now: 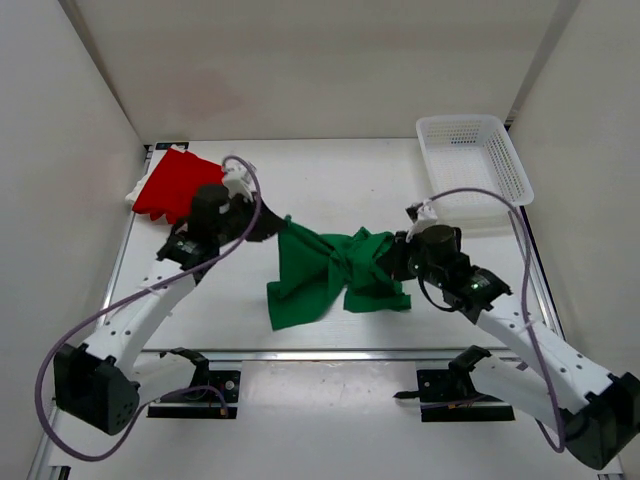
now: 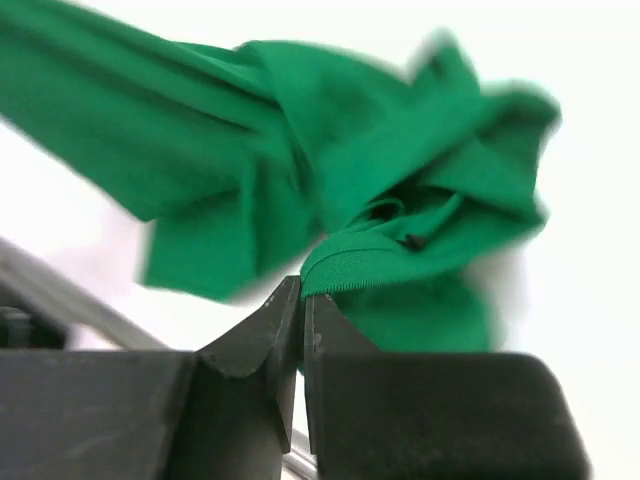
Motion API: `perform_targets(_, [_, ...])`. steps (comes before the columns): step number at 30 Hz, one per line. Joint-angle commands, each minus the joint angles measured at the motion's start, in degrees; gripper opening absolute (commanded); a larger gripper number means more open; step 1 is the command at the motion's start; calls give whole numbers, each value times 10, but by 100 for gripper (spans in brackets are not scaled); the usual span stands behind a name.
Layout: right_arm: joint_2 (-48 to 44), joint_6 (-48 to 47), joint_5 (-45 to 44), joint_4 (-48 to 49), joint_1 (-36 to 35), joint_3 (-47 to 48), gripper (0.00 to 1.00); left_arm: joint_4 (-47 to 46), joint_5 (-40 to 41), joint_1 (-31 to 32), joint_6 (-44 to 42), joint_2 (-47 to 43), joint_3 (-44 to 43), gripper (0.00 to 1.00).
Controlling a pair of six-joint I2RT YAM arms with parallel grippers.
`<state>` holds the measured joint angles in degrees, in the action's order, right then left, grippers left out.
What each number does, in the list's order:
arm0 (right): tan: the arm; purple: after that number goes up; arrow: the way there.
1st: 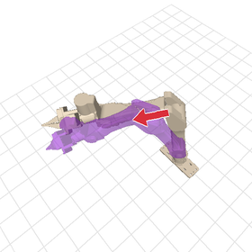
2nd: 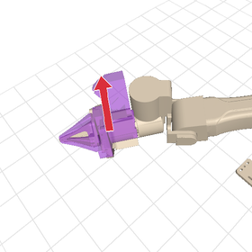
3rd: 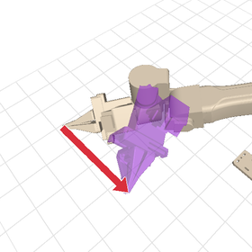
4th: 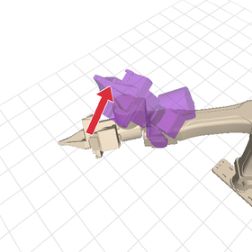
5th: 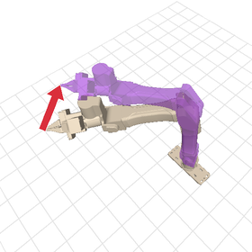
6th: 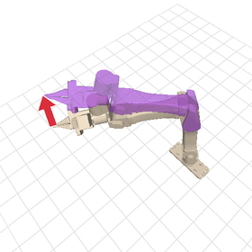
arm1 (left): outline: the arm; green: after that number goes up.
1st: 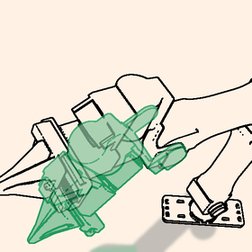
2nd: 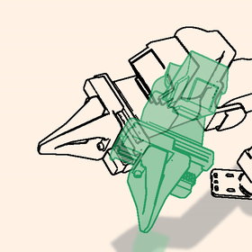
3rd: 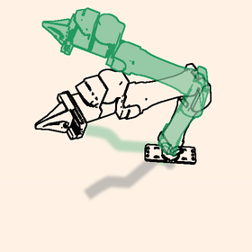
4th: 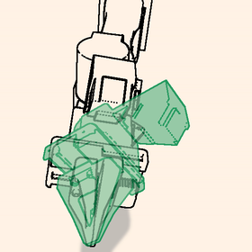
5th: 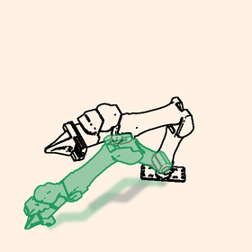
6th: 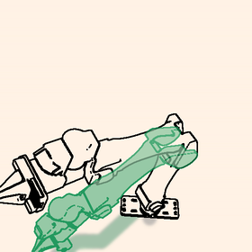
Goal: Fold and stack the t-shirts
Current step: Flatten out the tshirt
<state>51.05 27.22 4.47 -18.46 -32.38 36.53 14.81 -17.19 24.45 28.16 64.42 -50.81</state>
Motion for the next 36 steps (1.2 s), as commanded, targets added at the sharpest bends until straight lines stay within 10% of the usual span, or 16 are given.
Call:
perform_targets(1, [-41, -42, -65, -51, -55, 144, 1, 13, -54, -61, 5, -68, -109, 0])
perform_targets(11, [5, -103, -236, -153, -310, 454, 0, 135, -75, -223, -13, -51, -434, 0])
perform_targets(15, [22, -106, -122, -131, -134, 435, 0, 160, -76, -244, -16, 6, -496, 0])
perform_targets(18, [30, -59, 221, -23, 129, 308, 0, 141, -86, -265, -13, 33, -454, 0])
perform_targets(20, [52, -1, 295, 55, 243, 231, 0, 120, -87, -271, -12, 51, -390, 0])
perform_targets(26, [311, -10, 274, 120, 254, 285, 0, 113, 32, -216, -42, 305, -450, 2])
perform_targets(32, [441, -46, 170, 35, 253, 502, 25, 236, 32, -237, -32, 535, -735, 43])
perform_targets(36, [361, -69, 106, 53, 224, 434, 48, 162, 53, -241, -35, 451, -586, 77])
